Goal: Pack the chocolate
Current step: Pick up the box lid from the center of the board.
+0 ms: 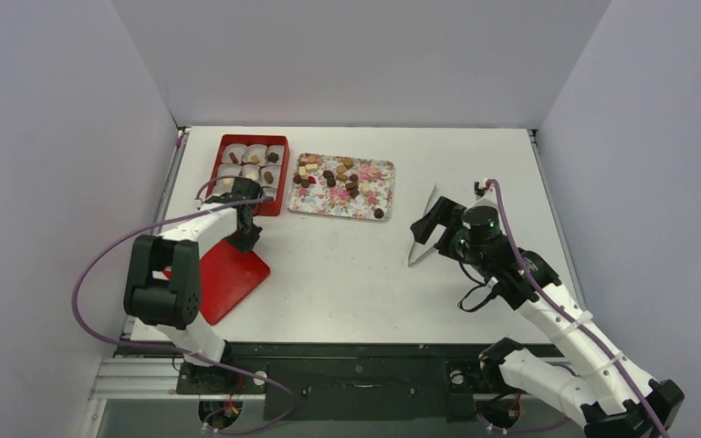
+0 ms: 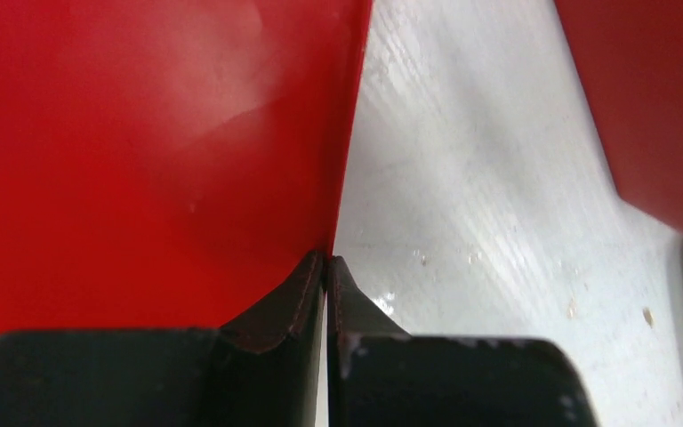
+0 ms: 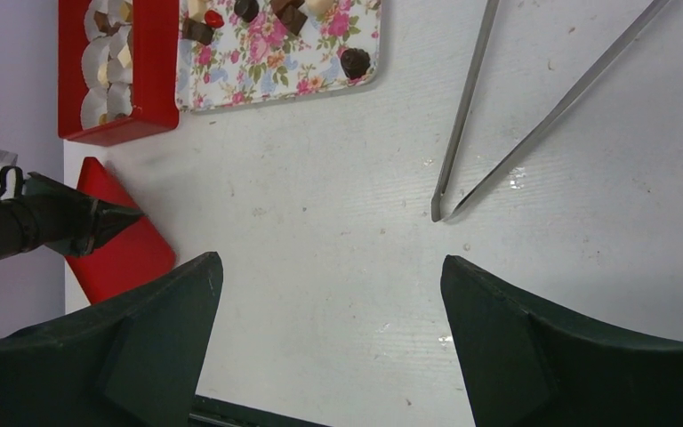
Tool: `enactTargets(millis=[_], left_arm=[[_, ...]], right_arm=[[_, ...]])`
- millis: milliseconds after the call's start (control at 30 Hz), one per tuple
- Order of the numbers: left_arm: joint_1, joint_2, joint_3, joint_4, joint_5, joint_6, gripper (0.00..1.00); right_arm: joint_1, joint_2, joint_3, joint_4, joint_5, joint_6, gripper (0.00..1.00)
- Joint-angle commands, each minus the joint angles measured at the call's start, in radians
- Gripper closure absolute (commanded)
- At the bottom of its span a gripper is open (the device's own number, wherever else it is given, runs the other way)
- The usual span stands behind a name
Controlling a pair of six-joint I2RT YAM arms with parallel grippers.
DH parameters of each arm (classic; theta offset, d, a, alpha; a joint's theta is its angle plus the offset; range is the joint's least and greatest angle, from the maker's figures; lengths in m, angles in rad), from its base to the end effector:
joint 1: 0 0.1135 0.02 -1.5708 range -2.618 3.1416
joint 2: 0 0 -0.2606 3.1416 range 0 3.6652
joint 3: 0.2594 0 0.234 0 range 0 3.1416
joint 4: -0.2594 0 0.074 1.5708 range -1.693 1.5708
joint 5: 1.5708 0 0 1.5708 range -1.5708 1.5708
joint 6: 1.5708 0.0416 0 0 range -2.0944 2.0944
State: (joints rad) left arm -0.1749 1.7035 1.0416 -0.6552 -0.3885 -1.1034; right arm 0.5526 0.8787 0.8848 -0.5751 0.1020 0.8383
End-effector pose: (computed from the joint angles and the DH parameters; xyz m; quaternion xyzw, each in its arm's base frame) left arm 0.2962 -0.0363 0.1712 -0.4576 0.8594 0.0796 0.2138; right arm 0.1526 0.0891 0.3134 0.1490 0.8636 0.2730 0.3969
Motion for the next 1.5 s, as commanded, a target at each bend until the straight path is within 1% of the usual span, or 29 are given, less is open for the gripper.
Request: enactTargets(millis=[0, 133, 233, 367, 500, 567, 633, 767, 867, 967, 1100, 1133, 1333, 1367, 1433, 1467], left_arm=[[-0.004, -0.193, -0.025, -0.047, 0.068, 0.015, 1.0], [-0.013, -0.344, -0.059, -0.083, 0.128, 0.007, 1.0], [-0.019, -0.46, -0.06, -0.114, 0.171, 0.004, 1.0], [-0.024, -0.573, -0.034, -0.137, 0.246, -0.002, 1.0], [-0.046, -0.641, -0.004, -0.129, 0.357, -0.022, 1.0], [-0.064, -0.661, 0.012, -0.119, 0.384, -0.041, 1.0], [-0.089, -0.675, 0.031, -0.109, 0.42, -0.063, 1.0], [-0.154, -0.7, 0.079, -0.083, 0.442, -0.103, 1.0], [-0.196, -0.718, 0.096, -0.03, 0.461, -0.119, 1.0], [-0.211, -0.734, 0.103, 0.028, 0.511, -0.129, 1.0], [-0.225, -0.74, 0.111, 0.154, 0.595, -0.141, 1.0], [-0.226, -0.736, 0.118, 0.199, 0.61, -0.147, 1.0], [-0.22, -0.683, 0.191, 0.403, 0.753, -0.181, 1.0], [-0.219, -0.677, 0.198, 0.482, 0.767, -0.202, 1.0], [-0.219, -0.655, 0.226, 0.571, 0.806, -0.211, 1.0], [-0.219, -0.636, 0.242, 0.585, 0.828, -0.21, 1.0]], right_arm=[[0.026, 0.01, -0.026, 0.07, -0.059, -0.018, 0.12], [0.089, 0.059, -0.038, 0.109, -0.048, 0.001, 0.12], [0.11, 0.082, -0.05, 0.157, -0.056, 0.014, 0.12], [0.116, 0.114, -0.068, 0.225, -0.077, 0.04, 0.12], [0.118, 0.147, -0.072, 0.295, -0.092, 0.059, 0.12], [0.117, 0.163, -0.07, 0.328, -0.095, 0.064, 0.12], [0.117, 0.176, -0.072, 0.358, -0.129, 0.075, 0.12], [0.116, 0.196, -0.076, 0.406, -0.148, 0.09, 0.12], [0.116, 0.204, -0.073, 0.431, -0.147, 0.09, 0.11], [0.112, 0.212, -0.063, 0.442, -0.148, 0.08, 0.11], [0.071, 0.203, -0.064, 0.497, -0.183, 0.099, 0.11], [0.047, 0.2, -0.067, 0.517, -0.215, 0.109, 0.11], [-0.046, 0.198, -0.083, 0.717, -0.329, 0.172, 0.08], [-0.064, 0.199, -0.085, 0.774, -0.364, 0.197, 0.07], [-0.092, 0.21, -0.089, 0.887, -0.421, 0.246, 0.06], [-0.102, 0.218, -0.092, 0.962, -0.439, 0.261, 0.05]])
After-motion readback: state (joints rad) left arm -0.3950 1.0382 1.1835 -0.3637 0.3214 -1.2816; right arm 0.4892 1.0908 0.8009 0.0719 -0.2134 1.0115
